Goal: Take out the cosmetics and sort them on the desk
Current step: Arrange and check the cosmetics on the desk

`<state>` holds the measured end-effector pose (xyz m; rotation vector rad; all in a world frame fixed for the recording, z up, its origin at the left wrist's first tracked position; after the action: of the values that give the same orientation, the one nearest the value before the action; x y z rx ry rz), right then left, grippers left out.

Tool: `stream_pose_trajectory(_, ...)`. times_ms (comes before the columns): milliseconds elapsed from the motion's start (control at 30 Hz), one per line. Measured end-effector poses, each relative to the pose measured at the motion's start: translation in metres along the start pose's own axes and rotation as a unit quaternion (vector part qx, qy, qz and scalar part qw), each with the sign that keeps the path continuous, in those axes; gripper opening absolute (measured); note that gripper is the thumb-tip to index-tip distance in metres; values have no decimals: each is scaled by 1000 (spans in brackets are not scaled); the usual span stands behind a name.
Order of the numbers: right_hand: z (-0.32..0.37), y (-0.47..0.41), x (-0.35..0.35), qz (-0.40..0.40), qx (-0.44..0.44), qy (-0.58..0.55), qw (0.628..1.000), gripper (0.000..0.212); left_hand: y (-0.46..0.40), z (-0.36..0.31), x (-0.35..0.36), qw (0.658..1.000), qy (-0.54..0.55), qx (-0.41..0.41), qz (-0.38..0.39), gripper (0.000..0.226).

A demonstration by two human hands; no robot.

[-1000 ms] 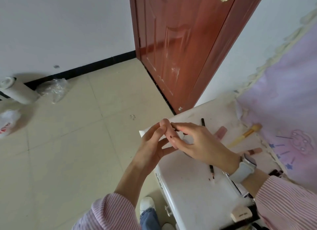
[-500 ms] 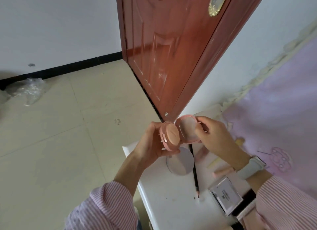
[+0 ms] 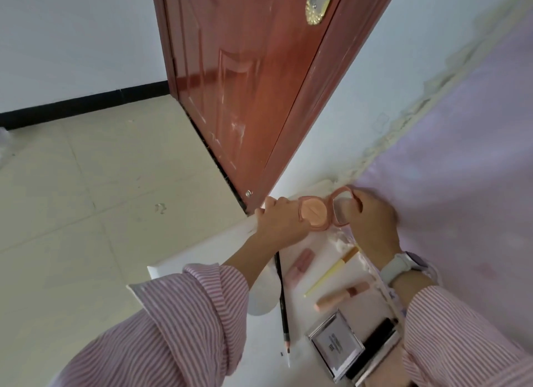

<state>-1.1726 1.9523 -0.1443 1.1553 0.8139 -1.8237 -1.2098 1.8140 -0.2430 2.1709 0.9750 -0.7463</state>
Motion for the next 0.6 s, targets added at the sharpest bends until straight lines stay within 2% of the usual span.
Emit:
stream_pose_trajectory(100, -3, 0, 1, -3, -7, 49, 999, 22, 3, -7, 5, 1000, -13, 19, -19, 53)
stream_pose_trajectory(200, -1, 5, 4, -8, -39, 114, 993, 33, 8, -7, 4, 998, -40, 27, -40, 55)
stream_pose_trajectory(300, 5, 14, 4, -10, -72, 162, 984, 43, 12, -7, 5, 998, -40, 31, -27, 56)
stream_pose_trajectory(367, 8, 24, -6, -45, -76, 140, 986, 39, 17, -4, 1, 999, -27, 26, -29, 52)
stream_pose_trajectory(433, 17, 41, -13, -73, -120, 97, 985, 29, 25, 3, -9, 998, -11, 14, -52, 48)
stream_pose_trajectory(467, 25, 53, -7, -56, -167, 85, 981, 24, 31, 8, -15, 998, -2, 9, -69, 47)
stream_pose_trajectory(533, 37, 79, 20, 40, -265, 78, 960, 23, 48, 18, -28, 994, 23, -2, -107, 41)
stream_pose_trajectory(600, 38, 99, 49, 133, -307, 85, 939, 30, 68, 30, -36, 987, 71, -16, -142, 34)
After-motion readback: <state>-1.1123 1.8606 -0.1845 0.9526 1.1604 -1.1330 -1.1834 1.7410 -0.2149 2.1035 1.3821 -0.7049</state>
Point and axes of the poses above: each hand's wrist, its own y-axis away from the middle knuckle, its own x-axis out of the palm, z = x × y, the point moved 10 cm from there along -y, towards the middle knuckle, and after that the axes turned 5 degrees about x, right-handed, at the moved point
